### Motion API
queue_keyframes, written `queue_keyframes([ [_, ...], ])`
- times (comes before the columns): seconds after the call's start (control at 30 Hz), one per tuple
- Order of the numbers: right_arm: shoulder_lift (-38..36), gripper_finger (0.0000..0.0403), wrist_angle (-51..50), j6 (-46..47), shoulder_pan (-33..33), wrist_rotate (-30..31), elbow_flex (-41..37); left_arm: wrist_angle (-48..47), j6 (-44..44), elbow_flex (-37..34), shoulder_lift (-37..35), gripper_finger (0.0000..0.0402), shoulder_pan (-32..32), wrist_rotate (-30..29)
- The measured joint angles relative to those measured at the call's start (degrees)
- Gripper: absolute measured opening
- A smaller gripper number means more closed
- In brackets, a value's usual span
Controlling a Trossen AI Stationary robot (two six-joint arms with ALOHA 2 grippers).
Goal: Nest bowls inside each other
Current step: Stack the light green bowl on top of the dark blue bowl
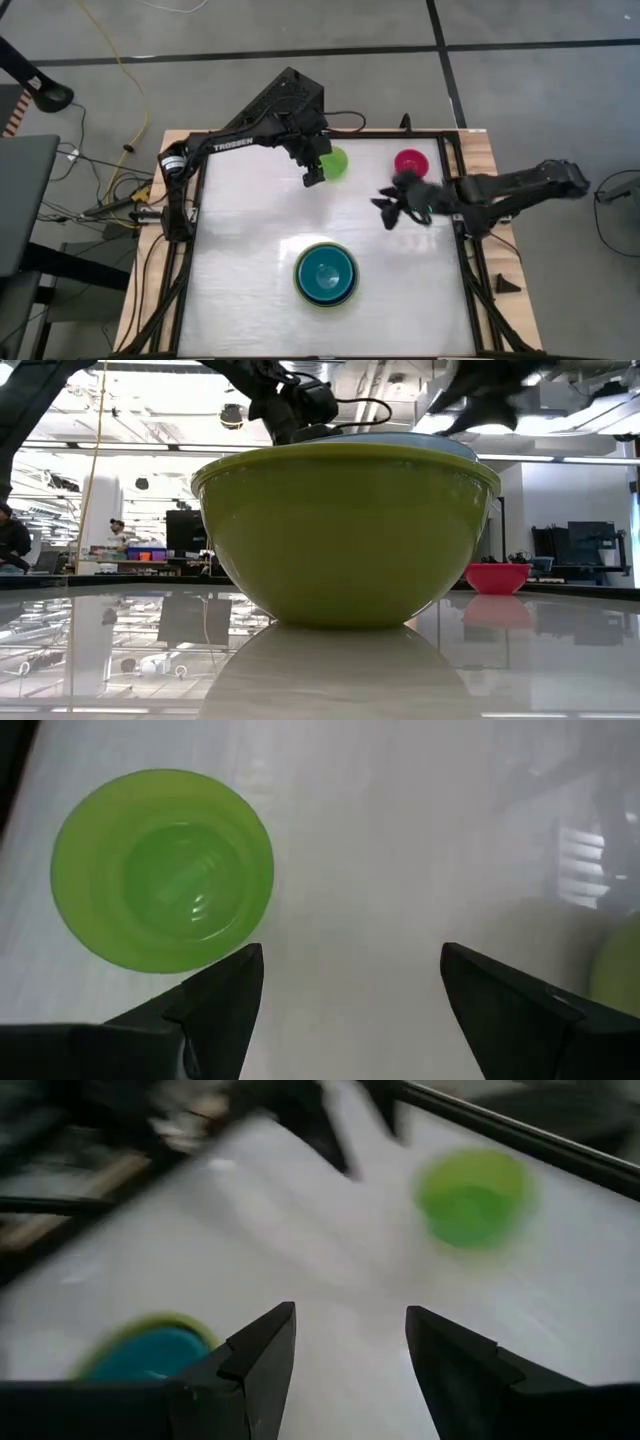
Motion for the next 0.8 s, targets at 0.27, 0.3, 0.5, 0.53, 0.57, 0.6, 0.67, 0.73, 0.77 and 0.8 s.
queue_keyframes([
  [0.27,11.88,0.0225,16.97,-13.00,-18.70,-23.71,0.02,-2.92,0.93,0.00,-1.18,0.0293,3.16,0.08],
  [0.3,13.69,0.0225,17.79,-14.08,-20.02,-25.31,0.02,-4.05,1.19,-0.02,-1.26,0.0293,3.64,0.08],
  [0.5,23.68,0.0225,25.62,-19.24,-25.98,-33.51,0.00,-7.65,2.20,-0.01,-1.98,0.0293,6.00,1.15],
  [0.53,25.21,0.0225,26.89,-19.84,-26.76,-34.41,0.04,-7.93,2.22,0.00,-1.99,0.0293,6.27,1.15],
  [0.57,26.81,0.0225,27.83,-20.34,-27.52,-35.26,0.29,-8.72,2.25,-0.02,-2.14,0.0293,6.61,1.15],
  [0.6,28.38,0.0225,28.61,-20.73,-28.18,-35.65,0.85,-9.69,2.26,-0.02,-2.25,0.0293,6.84,1.16],
  [0.67,31.14,0.0225,29.50,-22.08,-29.33,-36.69,2.22,-10.07,2.26,0.00,-2.50,0.0293,7.00,1.33],
  [0.73,33.64,0.0225,30.42,-23.37,-30.32,-37.77,4.19,-11.25,2.28,0.03,-2.52,0.0293,7.11,1.87],
  [0.77,34.89,0.0225,30.27,-24.24,-30.84,-38.22,5.12,-12.04,2.26,0.00,-2.52,0.0293,7.11,2.29],
  [0.8,36.22,0.0225,29.71,-24.95,-31.21,-38.44,6.24,-12.41,2.29,-0.02,-2.52,0.0293,7.11,2.50],
])
